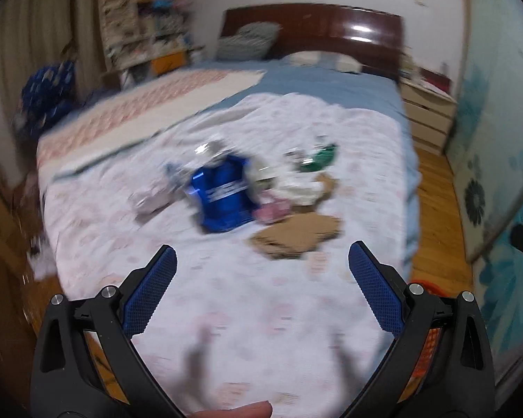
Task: Collect trash
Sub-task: 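Grasp the crushed blue Pepsi can with the left gripper while the right gripper grasps white tissue, then drop the Pepsi can from the left gripper and tissue from the right gripper into the red wastebasket, then grasp a cardboard strip with the right gripper while the left gripper grasps a pink wrapper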
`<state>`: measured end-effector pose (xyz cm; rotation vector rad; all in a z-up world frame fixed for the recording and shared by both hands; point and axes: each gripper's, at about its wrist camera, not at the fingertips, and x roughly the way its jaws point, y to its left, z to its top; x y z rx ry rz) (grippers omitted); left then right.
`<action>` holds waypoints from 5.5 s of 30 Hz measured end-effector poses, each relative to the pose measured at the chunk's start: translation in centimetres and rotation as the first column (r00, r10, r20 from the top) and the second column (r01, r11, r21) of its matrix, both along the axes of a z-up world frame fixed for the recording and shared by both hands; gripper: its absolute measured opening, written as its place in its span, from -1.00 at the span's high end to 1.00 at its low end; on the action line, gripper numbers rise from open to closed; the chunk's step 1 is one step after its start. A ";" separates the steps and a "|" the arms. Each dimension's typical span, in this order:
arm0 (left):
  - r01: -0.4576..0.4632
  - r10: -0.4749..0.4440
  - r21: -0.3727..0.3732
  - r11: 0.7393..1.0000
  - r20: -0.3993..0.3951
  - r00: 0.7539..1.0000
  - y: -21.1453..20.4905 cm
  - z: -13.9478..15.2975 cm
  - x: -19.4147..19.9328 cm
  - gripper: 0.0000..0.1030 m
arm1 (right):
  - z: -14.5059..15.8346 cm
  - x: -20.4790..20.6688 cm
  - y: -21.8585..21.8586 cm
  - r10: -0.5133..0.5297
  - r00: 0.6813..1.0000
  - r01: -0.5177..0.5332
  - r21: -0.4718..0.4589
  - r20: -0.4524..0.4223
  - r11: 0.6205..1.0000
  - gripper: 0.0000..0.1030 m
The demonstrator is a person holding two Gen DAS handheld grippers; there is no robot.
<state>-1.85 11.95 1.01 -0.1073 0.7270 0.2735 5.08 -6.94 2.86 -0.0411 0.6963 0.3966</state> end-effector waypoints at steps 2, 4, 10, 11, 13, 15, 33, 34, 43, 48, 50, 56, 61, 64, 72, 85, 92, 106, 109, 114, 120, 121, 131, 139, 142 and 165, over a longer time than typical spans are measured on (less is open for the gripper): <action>-0.043 0.043 -0.055 0.998 -0.017 0.999 2.8 -0.4 0.0 -0.91 | 0.1 3.0 4.0 0.094 0.996 -0.094 0.005 0.003 0.996 -0.87; -0.081 0.079 -0.094 0.992 -0.026 0.997 5.1 -0.8 0.0 -0.91 | -0.5 6.2 8.0 0.175 0.984 -0.175 0.006 -0.020 0.984 -0.74; -0.126 0.122 -0.143 0.982 -0.037 0.992 7.7 -1.3 0.5 -0.91 | -4.9 13.9 18.5 0.306 0.937 -0.315 -0.027 -0.166 0.949 -0.21; -0.124 0.120 -0.144 0.982 -0.040 0.992 7.8 -1.4 0.7 -0.91 | -6.3 15.2 20.2 0.316 0.925 -0.330 -0.034 -0.212 0.943 0.04; -0.120 0.116 -0.140 0.983 -0.042 0.992 8.0 -1.5 1.1 -0.91 | -8.1 16.7 21.7 0.328 0.905 -0.344 -0.013 -0.272 0.939 0.35; -0.116 0.110 -0.140 0.983 -0.045 0.993 8.3 -1.6 1.5 -0.91 | -9.5 17.6 22.9 0.353 0.881 -0.368 0.012 -0.316 0.930 0.82; -0.150 0.133 -0.412 0.899 -0.069 0.989 11.7 -5.2 10.8 -0.62 | -3.0 9.4 10.3 0.379 0.911 -0.360 0.137 -0.162 0.923 0.84; -0.161 0.139 -0.409 0.898 -0.083 0.987 11.8 -5.3 10.9 -0.20 | -3.0 9.1 9.6 0.376 0.913 -0.356 0.141 -0.160 0.924 0.84; -0.167 0.139 -0.384 0.908 -0.100 0.985 11.1 -5.3 10.6 0.35 | -1.8 6.7 5.3 0.348 0.927 -0.322 0.174 -0.141 0.930 0.84; -0.108 0.132 -0.325 0.940 0.054 0.990 9.8 0.3 6.7 0.36 | 1.7 5.1 2.2 0.328 0.940 -0.310 0.168 -0.095 0.936 0.84; -0.096 0.126 -0.265 0.960 0.099 0.987 8.6 3.3 5.4 0.37 | 4.3 4.1 0.1 0.312 0.949 -0.301 0.151 -0.055 0.942 0.84; 0.085 -0.057 -0.162 0.983 0.171 0.984 -0.1 12.1 3.5 0.47 | 9.7 1.0 -8.2 0.165 0.986 -0.163 0.102 -0.013 0.981 0.84; 0.351 -0.335 -0.162 0.922 0.117 0.935 -11.9 11.7 5.3 0.50 | 7.0 -0.6 -14.9 0.023 0.995 -0.015 0.087 -0.094 0.996 0.84; 0.432 -0.434 -0.207 0.878 0.038 0.900 -17.2 7.4 7.2 0.53 | 1.8 -0.7 -19.1 -0.066 0.980 0.083 0.081 -0.190 0.993 0.84; 0.548 -0.541 -0.092 0.831 -0.362 0.759 -27.1 -14.8 10.8 0.54 | -16.7 2.5 -24.2 -0.150 0.849 0.202 0.048 -0.507 0.978 0.84; 0.533 -0.508 -0.114 0.838 -0.518 0.688 -27.9 -22.7 12.0 0.53 | -29.0 5.6 -22.0 -0.149 0.723 0.187 -0.017 -0.674 0.982 0.81; 0.541 -0.513 -0.089 0.836 -0.475 0.715 -27.9 -20.4 11.4 -0.22 | -27.3 6.3 -22.4 -0.249 0.742 0.223 -0.122 -0.623 0.967 0.05; 0.367 -0.369 -0.034 0.929 -0.114 0.922 -14.5 -2.2 6.5 -0.57 | -5.4 4.3 -16.0 -0.134 0.974 0.152 0.085 -0.184 0.985 0.05; 0.267 -0.267 -0.014 0.964 -0.037 0.963 -8.4 0.2 6.0 -0.57 | -2.0 3.9 -10.6 -0.025 0.997 0.034 0.126 -0.075 0.991 0.05; 0.042 -0.042 0.004 0.999 0.033 0.999 2.0 0.8 5.6 -0.57 | 1.0 3.5 -0.4 0.160 0.986 -0.164 0.145 0.040 0.976 0.04; -0.110 0.111 -0.023 0.994 0.041 0.993 9.6 -0.8 5.3 -0.57 | -1.1 5.5 8.1 0.290 0.957 -0.286 0.149 -0.010 0.947 0.04; -0.116 0.117 -0.030 0.993 0.031 0.993 10.3 -1.3 5.6 -0.57 | -1.4 5.7 8.7 0.299 0.954 -0.293 0.150 -0.019 0.944 0.04; -0.088 0.089 -0.028 0.996 0.017 0.996 10.3 -2.0 6.4 -0.57 | -7.8 11.0 11.5 0.293 0.938 -0.253 0.213 -0.185 0.944 0.02; -0.069 0.070 -0.048 0.996 0.013 0.997 10.1 -2.1 6.4 -0.57 | -11.9 17.7 14.6 0.239 0.883 -0.145 0.251 -0.404 0.957 0.02; -0.075 0.076 -0.069 0.995 0.012 0.997 10.5 -2.1 6.5 -0.57 | -13.5 19.9 15.7 0.190 0.848 -0.068 0.253 -0.495 0.965 0.05; 0.096 -0.120 -0.153 0.983 -0.157 0.980 3.1 -6.9 15.0 -0.56 | -8.7 15.6 6.7 0.170 0.911 -0.047 0.315 -0.376 0.948 0.86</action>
